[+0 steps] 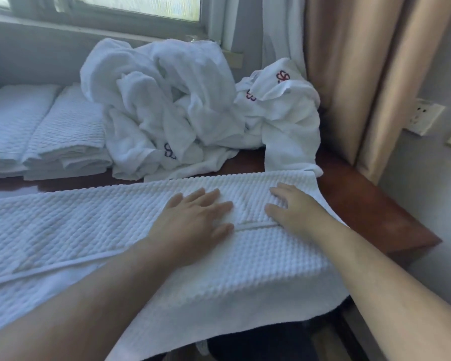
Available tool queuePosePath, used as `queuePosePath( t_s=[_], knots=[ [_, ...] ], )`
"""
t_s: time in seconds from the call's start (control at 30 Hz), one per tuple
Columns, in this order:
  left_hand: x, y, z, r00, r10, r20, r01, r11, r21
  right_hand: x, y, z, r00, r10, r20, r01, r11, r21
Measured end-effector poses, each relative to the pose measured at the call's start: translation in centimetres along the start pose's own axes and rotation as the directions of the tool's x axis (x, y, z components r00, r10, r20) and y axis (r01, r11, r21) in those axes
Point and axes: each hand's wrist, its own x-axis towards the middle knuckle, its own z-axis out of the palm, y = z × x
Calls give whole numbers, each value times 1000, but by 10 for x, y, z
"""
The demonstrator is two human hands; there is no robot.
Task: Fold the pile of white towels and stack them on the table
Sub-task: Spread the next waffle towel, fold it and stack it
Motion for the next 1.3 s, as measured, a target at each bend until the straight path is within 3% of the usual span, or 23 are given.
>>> queuePosePath(
  t_s=[0.1,0.23,0.33,0.43,0.5,0.57,0.63,0.73,0.97,1.3],
  knots=[
    [-3,24,-3,994,30,-101,-20,995,97,-33,22,-7,987,-37,-158,31,999,-44],
    [-25,64,3,980,139,-142,-136,990,28,-82,51,-2,944,-32,-329,22,999,-32],
    [-54,79,15,959,257,-118,-251,966,66,-114,68,11,865,39,-499,-19,999,45],
    [-75,77,25,939,330,-98,-313,937,152,-135,76,27,765,216,-606,-87,968,236],
    [-80,75,28,940,333,-72,-318,933,167,-140,81,31,739,411,-534,-159,877,454],
    [-82,75,29,941,333,-58,-318,931,179,-140,84,34,736,580,-349,-248,711,658],
    [-82,75,28,942,333,-49,-320,930,180,-142,84,37,779,609,-151,-298,571,765],
    [-84,74,26,940,337,-54,-325,932,160,-146,91,45,810,585,-42,-315,494,811],
    [-86,76,25,951,306,-38,-301,948,100,-160,86,41,925,380,-29,-173,486,857],
    [-93,89,13,962,272,-19,-272,959,-80,-154,30,0,947,277,-161,124,147,981]
  ],
)
